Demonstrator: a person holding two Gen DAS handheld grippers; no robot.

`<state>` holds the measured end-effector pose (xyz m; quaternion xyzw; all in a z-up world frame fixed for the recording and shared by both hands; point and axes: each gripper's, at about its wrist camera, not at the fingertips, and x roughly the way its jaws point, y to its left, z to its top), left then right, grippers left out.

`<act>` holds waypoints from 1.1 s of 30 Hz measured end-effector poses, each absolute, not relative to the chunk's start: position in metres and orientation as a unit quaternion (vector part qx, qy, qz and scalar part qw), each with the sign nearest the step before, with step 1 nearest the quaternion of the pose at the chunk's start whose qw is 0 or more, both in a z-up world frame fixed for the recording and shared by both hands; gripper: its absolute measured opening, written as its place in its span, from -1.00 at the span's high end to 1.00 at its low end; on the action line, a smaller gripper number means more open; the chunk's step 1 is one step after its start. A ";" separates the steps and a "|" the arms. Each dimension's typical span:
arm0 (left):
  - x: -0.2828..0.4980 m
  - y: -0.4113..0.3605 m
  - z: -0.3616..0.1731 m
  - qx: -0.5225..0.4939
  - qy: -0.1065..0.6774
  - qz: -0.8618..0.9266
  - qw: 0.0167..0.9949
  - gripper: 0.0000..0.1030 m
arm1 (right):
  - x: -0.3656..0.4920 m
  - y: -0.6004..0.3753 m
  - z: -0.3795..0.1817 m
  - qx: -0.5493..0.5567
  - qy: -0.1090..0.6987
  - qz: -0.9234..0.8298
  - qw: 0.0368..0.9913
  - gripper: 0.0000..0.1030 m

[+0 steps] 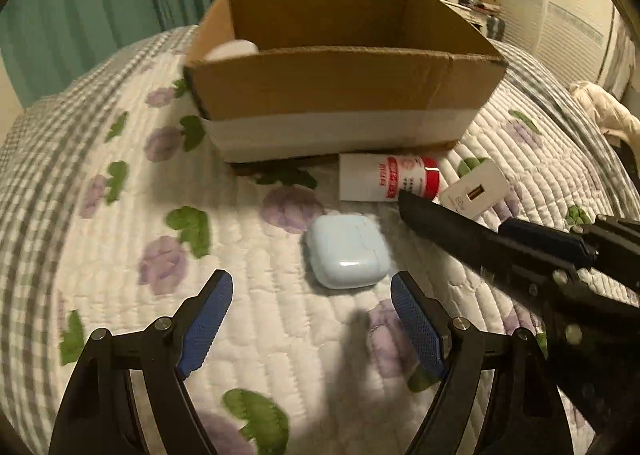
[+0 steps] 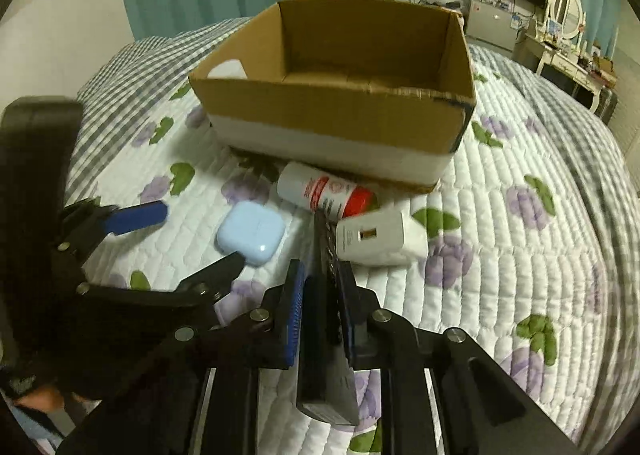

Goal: Organize rigid objects
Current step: 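Grasp the light blue earbud case with the left tool while the right tool holds the remote, then carry the earbud case and remote into the box and open both tools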

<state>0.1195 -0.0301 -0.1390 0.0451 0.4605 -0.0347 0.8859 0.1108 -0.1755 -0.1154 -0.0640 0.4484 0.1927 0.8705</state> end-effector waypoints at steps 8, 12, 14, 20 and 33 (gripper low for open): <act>0.138 -0.049 -0.151 0.060 0.458 -0.047 0.886 -0.55 | 0.112 -0.190 -0.118 -0.035 0.448 0.210 0.868 0.69; 0.140 -0.057 -0.161 0.096 0.469 -0.040 0.877 0.00 | 0.111 -0.188 -0.123 -0.040 0.453 0.211 0.865 0.69; 0.137 -0.055 -0.160 0.087 0.470 -0.053 0.877 0.00 | 0.111 -0.187 -0.127 -0.042 0.458 0.210 0.863 0.69; 0.116 -0.032 -0.151 0.037 0.465 -0.046 0.883 0.01 | 0.119 -0.180 -0.144 -0.054 0.476 0.207 0.853 0.67; 0.109 -0.007 -0.124 0.005 0.453 -0.036 0.891 0.01 | 0.129 -0.157 -0.151 -0.095 0.472 0.198 0.854 0.59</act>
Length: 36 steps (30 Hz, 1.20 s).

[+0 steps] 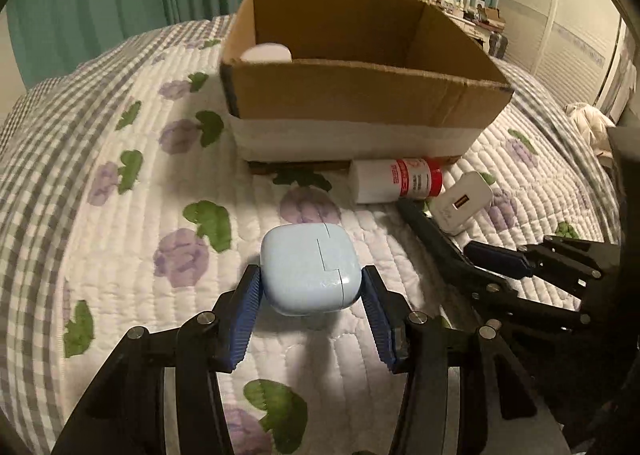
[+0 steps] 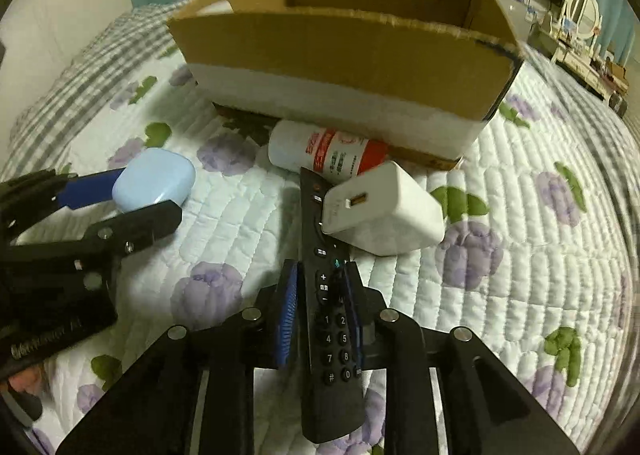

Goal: Organize rigid objects
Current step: 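Carry the earbud case and remote into the box and open both tools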

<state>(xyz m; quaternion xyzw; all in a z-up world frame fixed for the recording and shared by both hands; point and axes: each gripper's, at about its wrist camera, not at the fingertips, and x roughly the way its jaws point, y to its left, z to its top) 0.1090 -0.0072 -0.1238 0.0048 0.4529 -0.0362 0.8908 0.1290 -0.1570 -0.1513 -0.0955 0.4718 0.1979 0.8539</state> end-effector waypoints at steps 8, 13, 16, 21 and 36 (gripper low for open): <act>0.110 0.001 -0.084 -0.005 0.427 -0.032 0.903 0.01 | 0.112 -0.163 -0.093 -0.052 0.407 0.236 0.881 0.60; 0.124 -0.001 -0.045 0.000 0.398 -0.037 0.917 0.01 | 0.135 -0.170 -0.041 -0.014 0.371 0.229 0.900 0.60; 0.141 -0.002 -0.022 -0.004 0.378 -0.039 0.925 0.01 | 0.160 -0.180 -0.015 0.009 0.360 0.225 0.905 0.60; 0.180 -0.006 -0.006 -0.006 0.364 -0.037 0.930 0.01 | 0.203 -0.181 0.005 0.008 0.351 0.217 0.911 0.60; 0.270 -0.028 -0.056 0.026 0.398 -0.026 0.917 0.00 | 0.295 -0.191 -0.052 -0.005 0.387 0.192 0.902 0.59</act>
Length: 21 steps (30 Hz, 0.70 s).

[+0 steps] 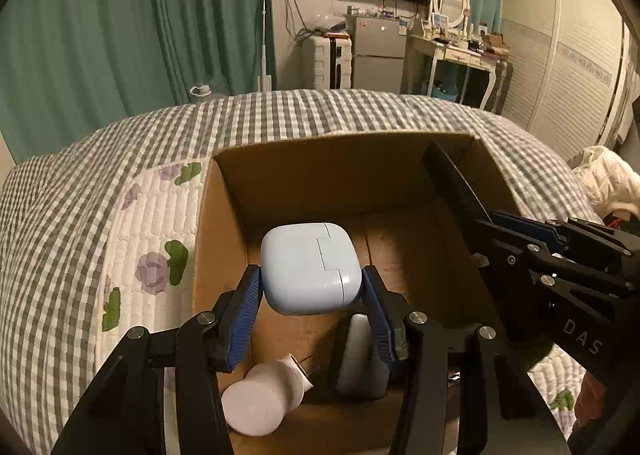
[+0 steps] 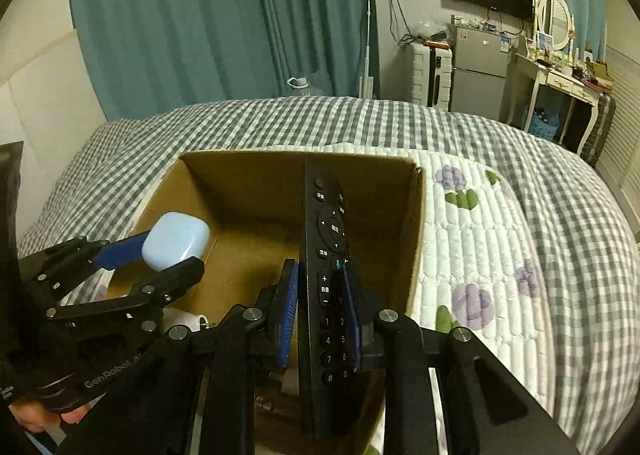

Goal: Organize rigid objects
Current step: 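Carry the earbud case and remote into the box and open both tools, then grasp the white cube charger with the right tool while the left tool reaches the red-capped bottle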

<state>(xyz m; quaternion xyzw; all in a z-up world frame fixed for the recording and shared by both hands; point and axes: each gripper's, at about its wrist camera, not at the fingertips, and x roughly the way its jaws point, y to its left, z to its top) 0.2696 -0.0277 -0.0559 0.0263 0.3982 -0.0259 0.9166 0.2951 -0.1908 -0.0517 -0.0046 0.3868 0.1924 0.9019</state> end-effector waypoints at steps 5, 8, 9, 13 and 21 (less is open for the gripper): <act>0.265 -0.029 -0.056 0.013 0.397 -0.032 0.917 -0.06 | 0.299 -0.196 -0.054 0.019 0.390 0.184 0.902 0.56; 0.256 -0.032 -0.041 0.021 0.382 -0.015 0.924 -0.44 | 0.291 -0.205 -0.038 0.030 0.379 0.177 0.908 0.03; 0.252 -0.033 -0.037 0.021 0.378 -0.016 0.925 -0.44 | 0.285 -0.208 -0.029 0.031 0.371 0.174 0.912 -0.13; 0.230 -0.035 -0.008 0.015 0.364 -0.022 0.931 -0.46 | 0.263 -0.220 0.009 0.013 0.353 0.159 0.922 -0.19; 0.165 -0.026 0.049 0.009 0.328 -0.020 0.945 -0.61 | 0.192 -0.236 0.075 -0.027 0.322 0.136 0.936 -0.63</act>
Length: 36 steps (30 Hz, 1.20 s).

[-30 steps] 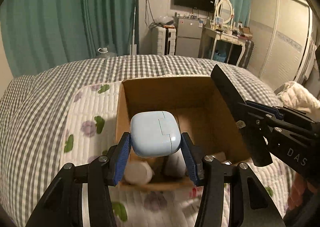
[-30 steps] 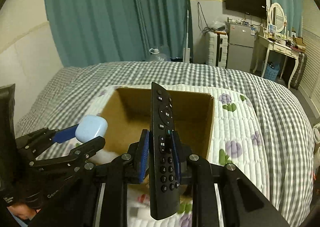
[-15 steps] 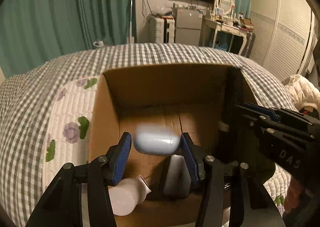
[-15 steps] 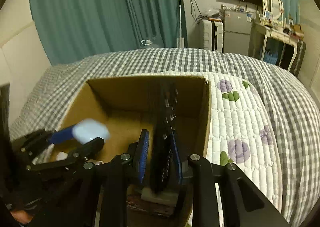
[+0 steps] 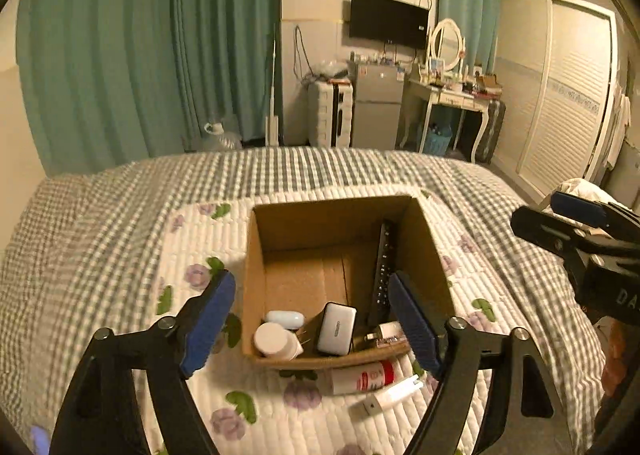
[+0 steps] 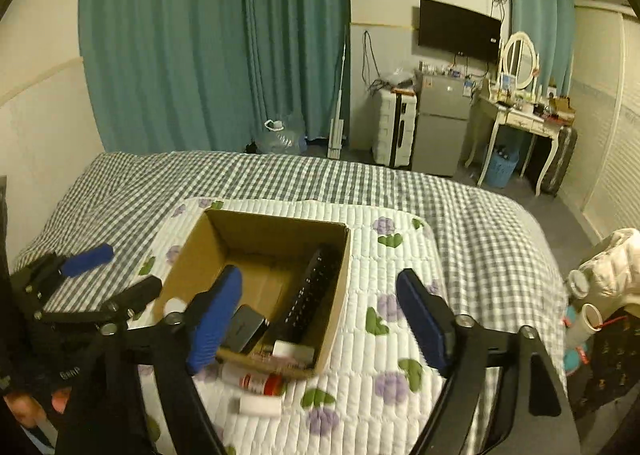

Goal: Organize rigid objects
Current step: 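Grasp the white cube charger with the right tool while the left tool reaches the red-capped bottle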

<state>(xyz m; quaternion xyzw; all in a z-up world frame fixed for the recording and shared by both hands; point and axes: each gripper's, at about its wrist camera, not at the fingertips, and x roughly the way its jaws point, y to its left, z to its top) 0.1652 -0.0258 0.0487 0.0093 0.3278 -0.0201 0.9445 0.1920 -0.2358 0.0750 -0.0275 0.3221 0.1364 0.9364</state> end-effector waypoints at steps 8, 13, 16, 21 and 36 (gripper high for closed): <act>0.111 -0.011 0.055 -0.021 0.320 -0.023 0.947 -0.65 | 0.143 -0.239 0.084 0.002 0.328 0.129 0.936 -0.84; 0.102 -0.003 0.029 -0.006 0.324 -0.007 0.946 -0.65 | 0.137 -0.224 0.051 -0.007 0.346 0.118 0.931 -0.85; 0.105 0.002 0.002 0.005 0.341 0.004 0.940 -0.66 | 0.147 -0.216 0.010 -0.001 0.383 0.113 0.917 -0.85; 0.112 0.013 -0.048 0.009 0.371 0.015 0.928 -0.65 | 0.159 -0.203 -0.062 -0.002 0.440 0.115 0.891 -0.85; 0.123 0.017 -0.114 0.022 0.423 0.032 0.905 -0.66 | 0.188 -0.171 -0.153 -0.003 0.494 0.155 0.855 -0.84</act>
